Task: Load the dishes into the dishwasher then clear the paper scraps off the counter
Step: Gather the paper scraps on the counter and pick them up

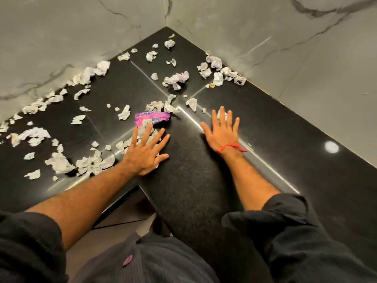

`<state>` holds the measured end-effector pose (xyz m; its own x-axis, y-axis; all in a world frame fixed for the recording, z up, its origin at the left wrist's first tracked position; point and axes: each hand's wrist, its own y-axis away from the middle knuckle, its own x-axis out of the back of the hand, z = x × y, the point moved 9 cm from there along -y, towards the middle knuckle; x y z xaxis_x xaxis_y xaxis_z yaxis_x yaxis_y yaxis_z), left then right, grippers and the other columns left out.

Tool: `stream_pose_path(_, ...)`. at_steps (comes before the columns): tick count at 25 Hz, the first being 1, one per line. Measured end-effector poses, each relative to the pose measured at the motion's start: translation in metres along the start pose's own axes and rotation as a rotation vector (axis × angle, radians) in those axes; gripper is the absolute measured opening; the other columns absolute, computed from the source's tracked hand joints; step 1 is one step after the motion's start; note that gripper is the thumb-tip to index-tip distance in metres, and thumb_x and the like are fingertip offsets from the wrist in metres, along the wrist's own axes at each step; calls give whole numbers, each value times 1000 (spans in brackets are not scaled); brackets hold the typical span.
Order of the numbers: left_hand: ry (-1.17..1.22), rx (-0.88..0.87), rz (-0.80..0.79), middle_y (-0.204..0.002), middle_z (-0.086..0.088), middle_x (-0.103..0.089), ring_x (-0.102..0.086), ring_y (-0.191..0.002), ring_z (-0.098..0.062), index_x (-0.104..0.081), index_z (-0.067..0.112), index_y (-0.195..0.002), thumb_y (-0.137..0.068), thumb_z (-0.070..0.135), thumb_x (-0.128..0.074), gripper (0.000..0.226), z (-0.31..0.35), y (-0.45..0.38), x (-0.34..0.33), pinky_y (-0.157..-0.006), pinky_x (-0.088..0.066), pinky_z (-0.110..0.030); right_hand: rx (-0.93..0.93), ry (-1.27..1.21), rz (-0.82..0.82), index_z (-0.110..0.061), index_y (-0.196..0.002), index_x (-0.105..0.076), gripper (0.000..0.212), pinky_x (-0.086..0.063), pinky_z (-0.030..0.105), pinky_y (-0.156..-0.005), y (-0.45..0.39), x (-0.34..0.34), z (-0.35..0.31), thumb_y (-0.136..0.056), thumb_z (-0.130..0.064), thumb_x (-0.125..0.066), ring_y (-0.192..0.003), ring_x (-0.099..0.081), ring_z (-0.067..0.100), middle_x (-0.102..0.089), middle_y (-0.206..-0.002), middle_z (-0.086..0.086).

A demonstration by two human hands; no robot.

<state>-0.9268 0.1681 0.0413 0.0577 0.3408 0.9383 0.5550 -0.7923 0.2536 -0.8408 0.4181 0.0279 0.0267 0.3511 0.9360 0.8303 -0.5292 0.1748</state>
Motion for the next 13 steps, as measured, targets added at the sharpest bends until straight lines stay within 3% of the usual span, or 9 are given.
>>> stream_pose_path(4, 38, 54, 96, -169, 4, -6, -6, -155, -32, -13, 37, -160, -102, 56, -16, 61, -36, 27, 9, -117, -10, -66, 217, -137, -83, -32, -156, -8, 69, 13, 55, -119, 22, -35, -105, -97, -65, -18, -152, 7, 22, -1, -165, -2)
stream_pose_path(7, 227, 255, 203, -169, 6, -2, -16, -152, -32, -17, 38, -159, -106, 47, -28, 55, -70, 71, 17, -115, -20, -61, 195, -648, 45, -26, -155, -22, 64, -1, 52, -122, 37, -24, -113, -98, -50, -41, -152, -2, 20, -15, -164, 1)
stream_pose_path(8, 301, 360, 238, -169, 5, -3, -17, -150, -32, -21, 36, -158, -106, 42, -35, 54, -84, 95, 13, -115, -21, -58, 165, -712, 108, -23, -154, -25, 67, -6, 51, -122, 46, -22, -106, -96, -50, -45, -152, -3, 21, -17, -163, 4)
stream_pose_path(11, 523, 726, 274, -167, -2, -2, -12, -151, -33, -24, 29, -157, -104, 41, -44, 58, -118, 175, -24, -120, -19, -57, 199, -355, 92, -25, -156, -15, 84, 4, 51, -122, 80, -39, -116, -90, -63, -49, -152, 7, 27, -2, -165, 9)
stream_pose_path(13, 662, 942, 190, -167, -7, 6, -3, -154, -35, -15, 25, -159, -102, 48, -45, 69, -123, 214, -59, -121, -15, -61, 362, -113, 72, -35, -156, -11, 82, 10, 54, -119, 107, -52, -153, -89, -69, -43, -150, 14, 33, 7, -165, 8)
